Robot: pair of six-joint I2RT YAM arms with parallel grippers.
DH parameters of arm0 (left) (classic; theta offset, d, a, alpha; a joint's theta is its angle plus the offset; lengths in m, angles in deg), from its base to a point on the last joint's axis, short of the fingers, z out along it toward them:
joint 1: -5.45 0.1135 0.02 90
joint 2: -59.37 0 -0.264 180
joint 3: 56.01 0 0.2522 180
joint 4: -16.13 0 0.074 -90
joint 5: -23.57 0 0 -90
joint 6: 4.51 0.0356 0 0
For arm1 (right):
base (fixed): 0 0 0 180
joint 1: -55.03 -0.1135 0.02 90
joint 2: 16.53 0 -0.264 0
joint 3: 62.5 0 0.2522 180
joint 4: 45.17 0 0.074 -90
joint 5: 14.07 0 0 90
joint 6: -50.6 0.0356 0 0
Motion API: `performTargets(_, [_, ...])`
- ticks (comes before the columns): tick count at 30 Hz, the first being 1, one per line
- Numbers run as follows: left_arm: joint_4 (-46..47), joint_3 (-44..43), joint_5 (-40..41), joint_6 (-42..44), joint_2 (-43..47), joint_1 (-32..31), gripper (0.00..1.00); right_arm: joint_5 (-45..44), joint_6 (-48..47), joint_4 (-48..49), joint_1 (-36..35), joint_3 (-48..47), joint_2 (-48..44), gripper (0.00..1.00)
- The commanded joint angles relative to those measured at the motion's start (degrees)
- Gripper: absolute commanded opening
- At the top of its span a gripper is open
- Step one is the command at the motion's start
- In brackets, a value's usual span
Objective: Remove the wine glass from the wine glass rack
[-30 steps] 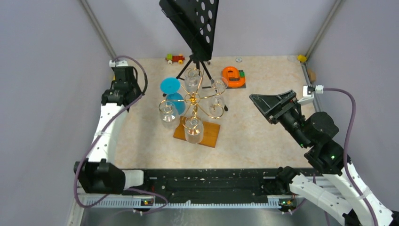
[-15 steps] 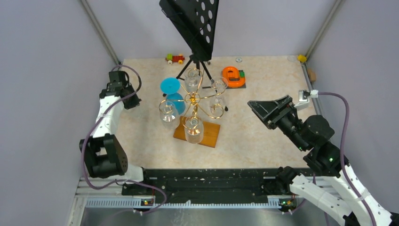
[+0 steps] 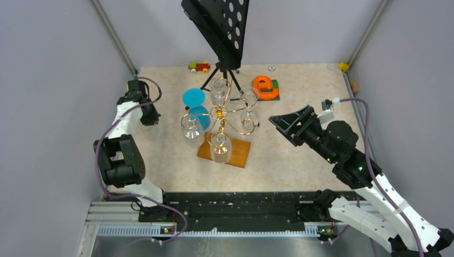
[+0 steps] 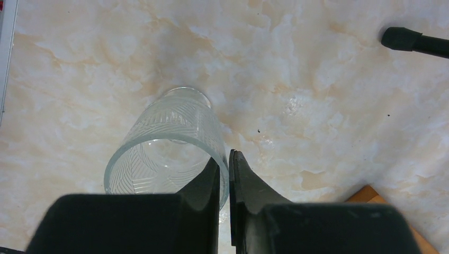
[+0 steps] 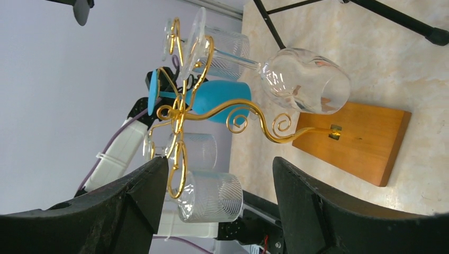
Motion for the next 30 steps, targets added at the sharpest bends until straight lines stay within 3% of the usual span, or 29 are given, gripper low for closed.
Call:
performTargets(1, [1.3,-2.2,1.4,-1.1,-0.6,0.3,0.15,1.2,-0.9,-0.1,0.0,-3.6,0.6,0.73])
performTargets(7, [0.0,-5.0,0.6,-0.6,1.8,0.4,0.49,1.0,-1.5,-1.0,0.0,-4.1,1.4,0.75])
performTargets(12, [-1.7,-9.8,-1.6,2.9,6.2,0.4,0.65,-0.5,-4.0,-0.2,0.0,-4.8,2.0,0.84])
performTargets(16, [-1.9,-11.1,-1.0,3.7,11.4,0.3,0.73,-1.5,-7.0,1.6,0.0,-5.0,2.6,0.88])
performTargets(19, [0.7,-10.2,-0.2,3.7,16.7,0.4,0.88,0.6,-10.2,3.5,0.0,-6.6,4.9,0.88])
performTargets(22, [2.6,-9.9,-1.6,3.2,21.3,0.4,0.92,3.2,-13.3,3.7,0.0,-9.3,8.5,0.88])
performTargets(27, [4.3,-10.1,-11.2,2.4,27.0,0.3,0.93,1.0,-13.8,3.7,0.2,-12.6,14.1,0.91])
performTargets(30, [7.1,-9.2,-17.0,2.0,30.6,0.4,0.93,2.0,-12.4,8.6,3.3,-12.4,16.2,0.94])
